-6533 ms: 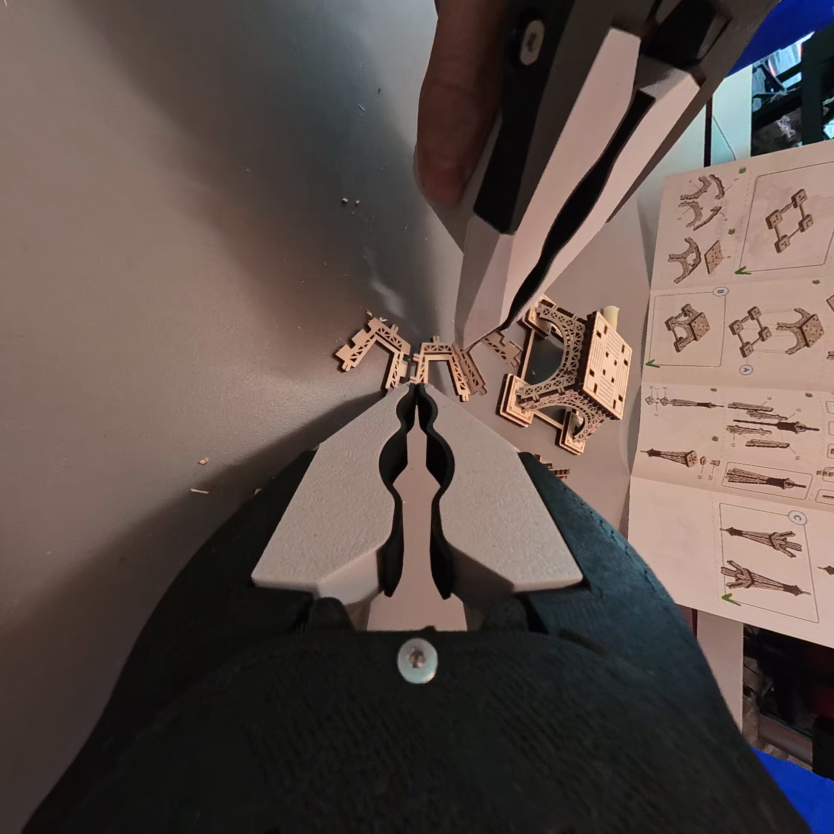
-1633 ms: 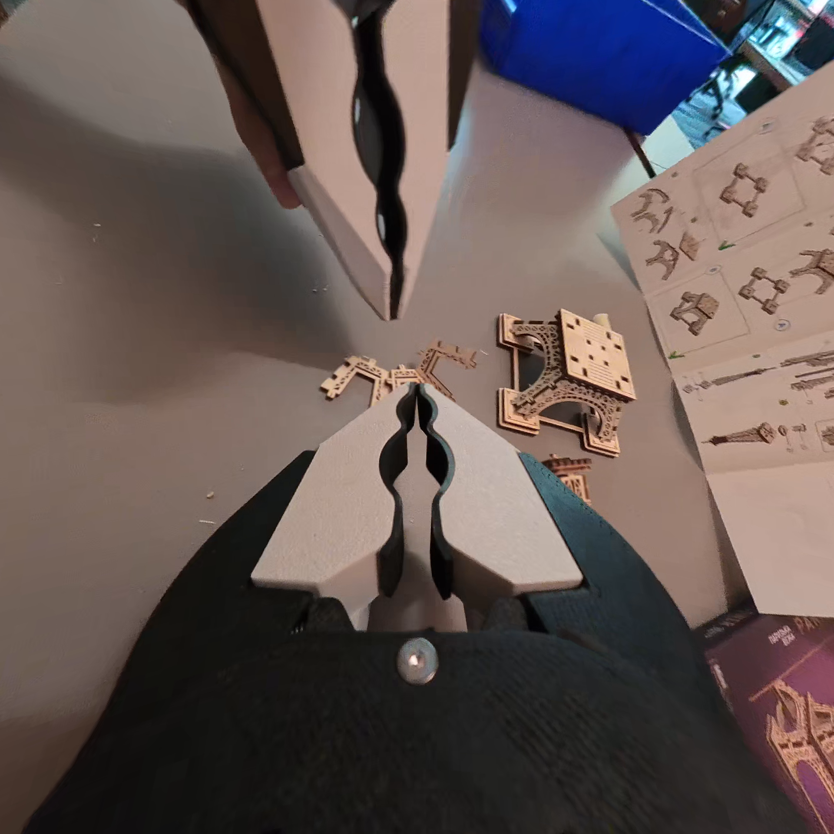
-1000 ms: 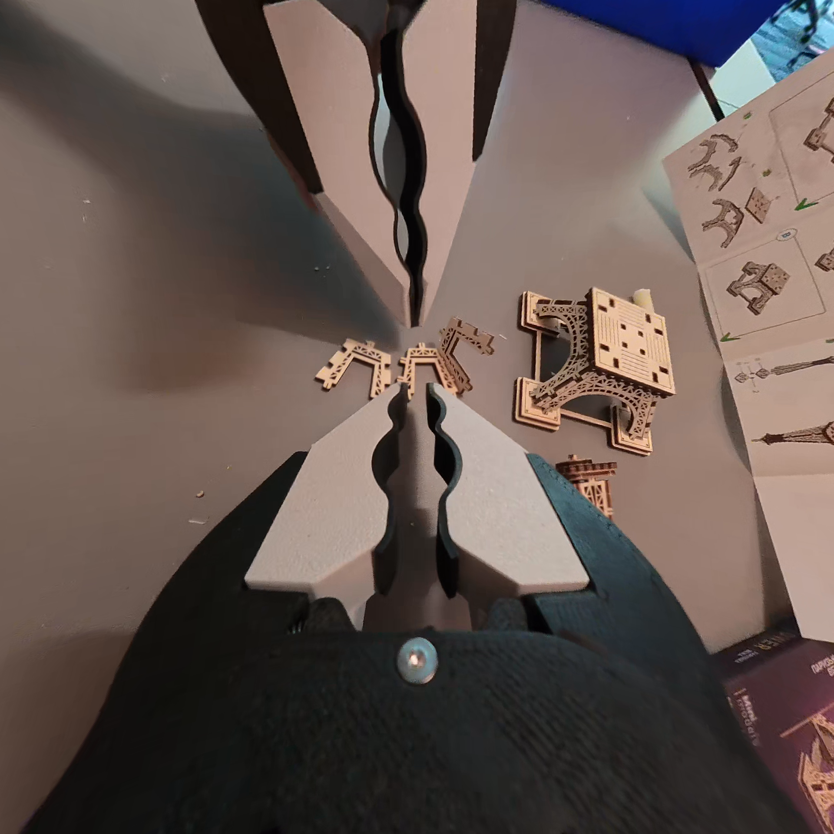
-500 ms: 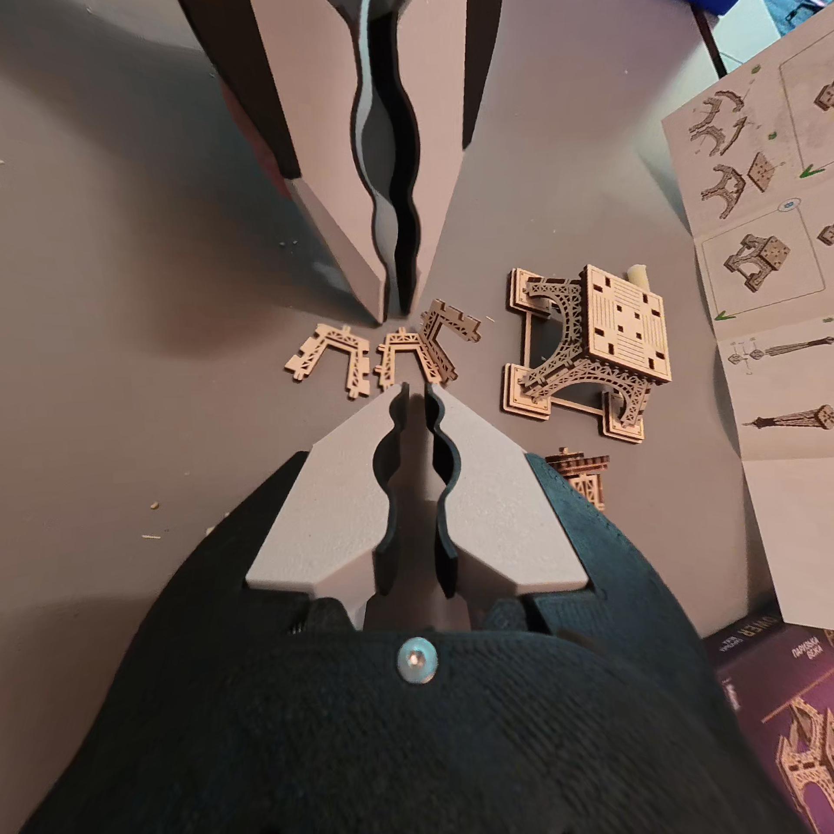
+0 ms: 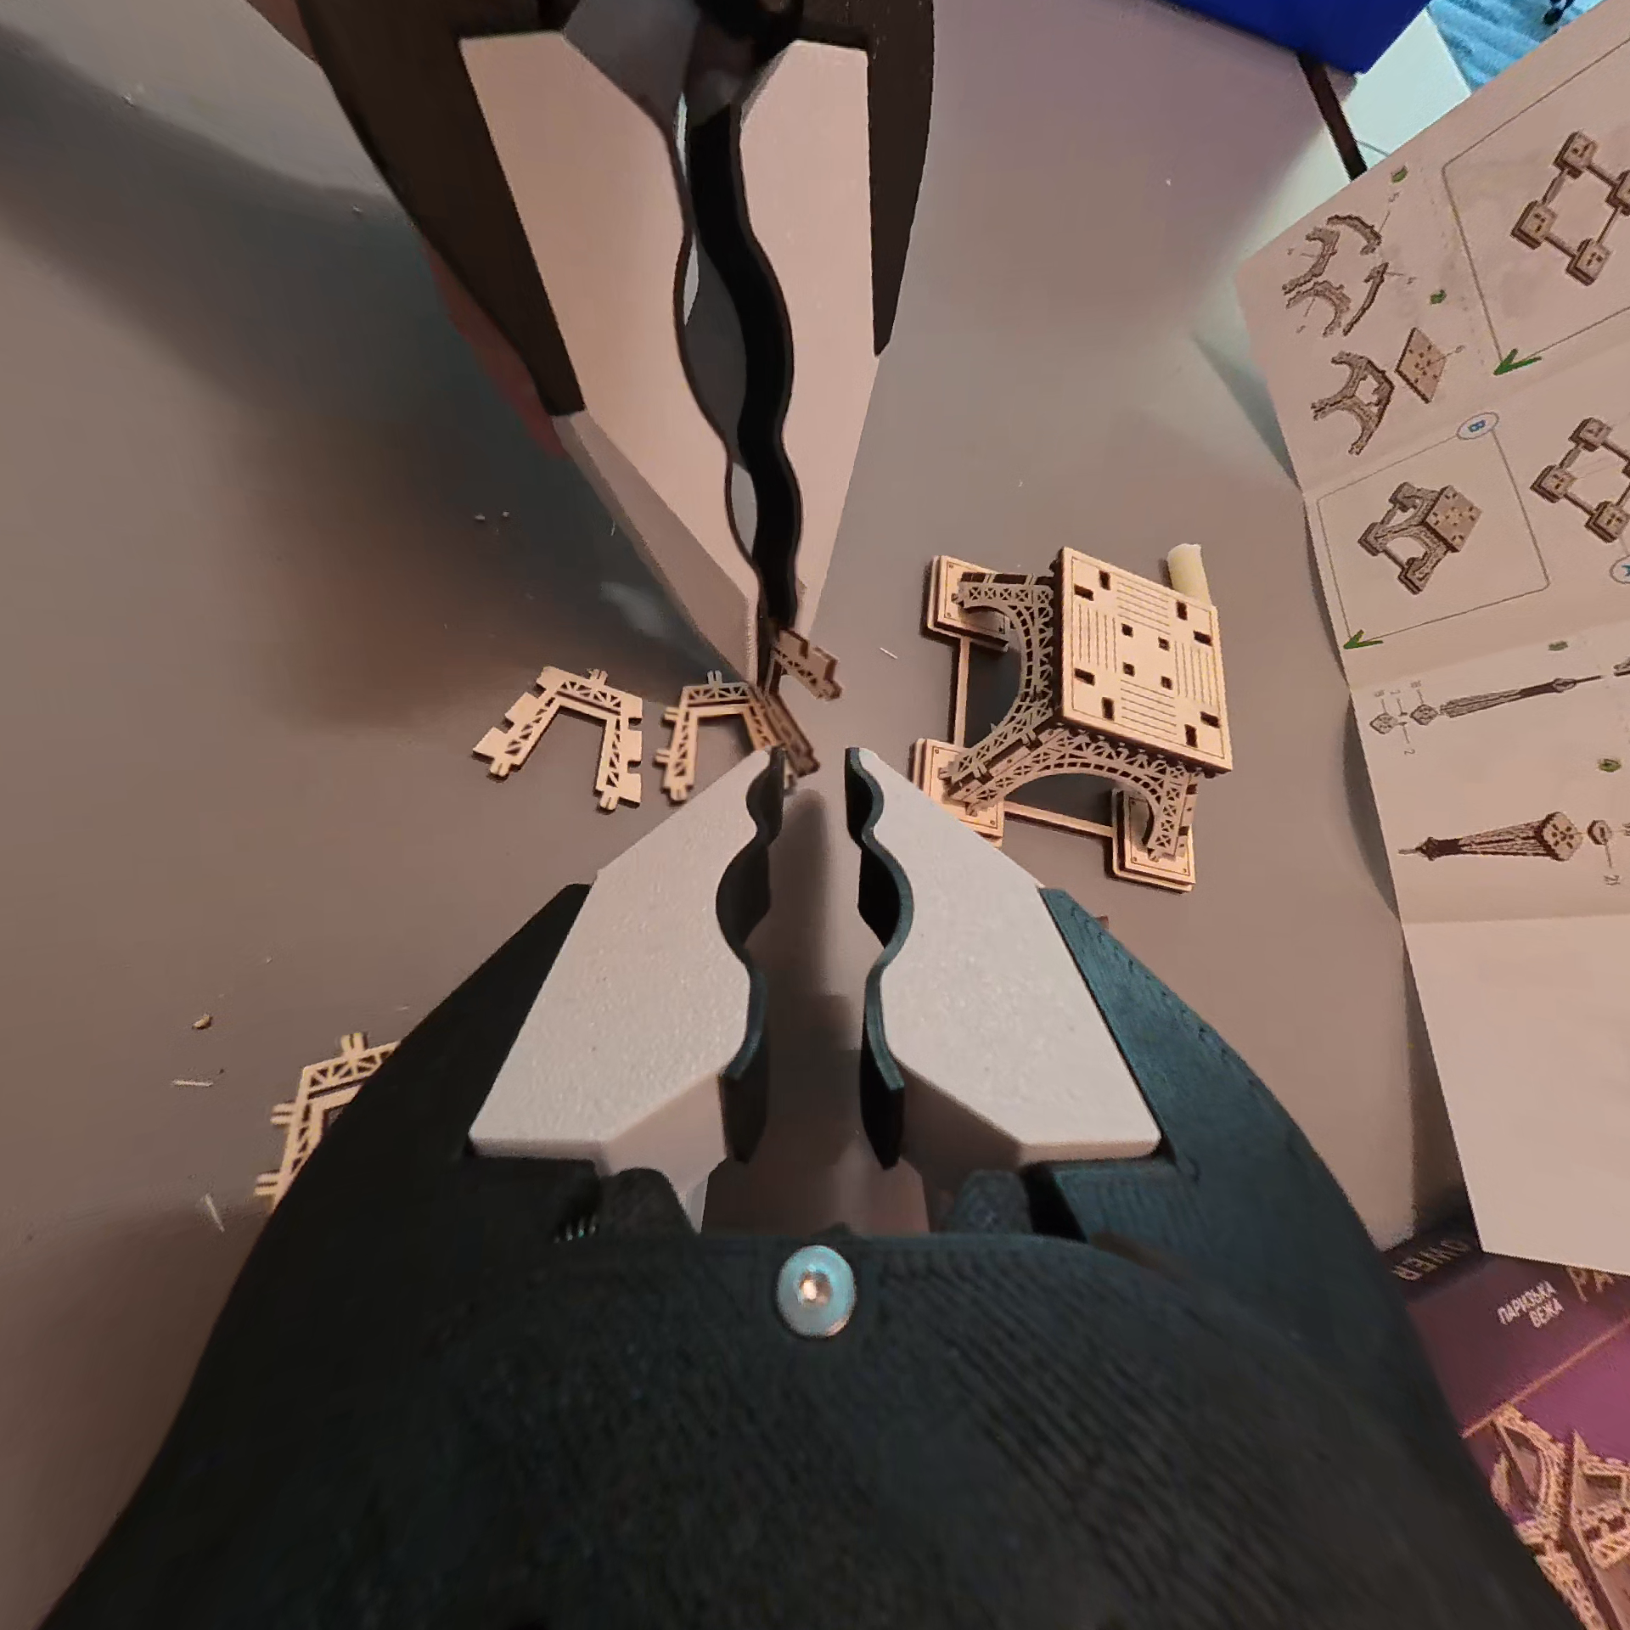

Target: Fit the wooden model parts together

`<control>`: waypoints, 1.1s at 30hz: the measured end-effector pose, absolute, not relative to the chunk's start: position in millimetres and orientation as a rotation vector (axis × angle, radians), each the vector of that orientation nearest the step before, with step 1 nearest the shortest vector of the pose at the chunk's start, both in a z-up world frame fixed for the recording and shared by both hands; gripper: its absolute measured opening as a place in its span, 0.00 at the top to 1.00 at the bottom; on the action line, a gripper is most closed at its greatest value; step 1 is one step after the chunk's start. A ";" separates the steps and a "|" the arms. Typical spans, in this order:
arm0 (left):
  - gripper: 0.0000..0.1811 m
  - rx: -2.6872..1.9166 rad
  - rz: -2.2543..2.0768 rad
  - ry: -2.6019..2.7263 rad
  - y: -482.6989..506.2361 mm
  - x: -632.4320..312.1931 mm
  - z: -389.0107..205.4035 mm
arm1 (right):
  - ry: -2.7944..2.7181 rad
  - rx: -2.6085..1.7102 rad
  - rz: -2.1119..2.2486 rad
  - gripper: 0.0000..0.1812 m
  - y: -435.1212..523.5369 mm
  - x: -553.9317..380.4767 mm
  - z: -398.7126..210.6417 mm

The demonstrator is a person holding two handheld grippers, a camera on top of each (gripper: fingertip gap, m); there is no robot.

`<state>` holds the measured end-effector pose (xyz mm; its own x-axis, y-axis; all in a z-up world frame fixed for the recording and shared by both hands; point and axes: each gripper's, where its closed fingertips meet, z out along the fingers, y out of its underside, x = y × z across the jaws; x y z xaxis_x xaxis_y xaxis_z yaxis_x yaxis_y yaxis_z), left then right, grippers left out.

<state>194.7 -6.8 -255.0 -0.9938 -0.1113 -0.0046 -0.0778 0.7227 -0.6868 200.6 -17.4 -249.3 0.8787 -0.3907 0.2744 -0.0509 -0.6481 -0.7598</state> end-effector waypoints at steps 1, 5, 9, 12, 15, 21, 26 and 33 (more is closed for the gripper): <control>1.00 -0.164 -1.170 2.871 -6.9 193.9 -252.6 | 0.316 -2.228 -0.544 0.94 -17.9 200.1 -248.4; 1.00 -0.202 -1.244 2.887 -4.5 189.4 -248.1 | 0.314 -2.222 -0.579 0.96 -23.1 194.4 -238.8; 1.00 -0.255 -1.285 2.923 -3.3 183.1 -248.9 | 0.253 -2.209 -0.539 1.00 -15.2 173.9 -233.9; 1.00 -0.287 -1.274 2.919 -4.3 182.3 -251.4 | 0.204 -2.259 -0.544 0.99 -9.9 162.7 -244.1; 1.00 -0.319 -1.242 2.885 -4.8 187.1 -253.1 | 0.164 -2.315 -0.595 0.96 -9.6 160.9 -253.8; 1.00 -0.325 -1.238 2.873 -7.1 184.5 -253.0 | 0.148 -2.298 -0.566 0.92 -5.0 157.4 -252.0; 1.00 -0.308 -1.239 2.853 -8.4 186.8 -253.0 | 0.149 -2.300 -0.580 0.95 -5.9 159.8 -251.7; 1.00 -0.331 -1.233 2.842 -5.3 190.2 -251.3 | 0.143 -2.313 -0.591 0.93 -5.3 161.3 -254.1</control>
<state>190.2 -5.3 -251.3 -0.9771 -0.2042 0.0601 -0.1834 0.6641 -0.7248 161.3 -5.3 -254.1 0.8882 -0.2683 0.3729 0.0684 -0.7255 -0.6848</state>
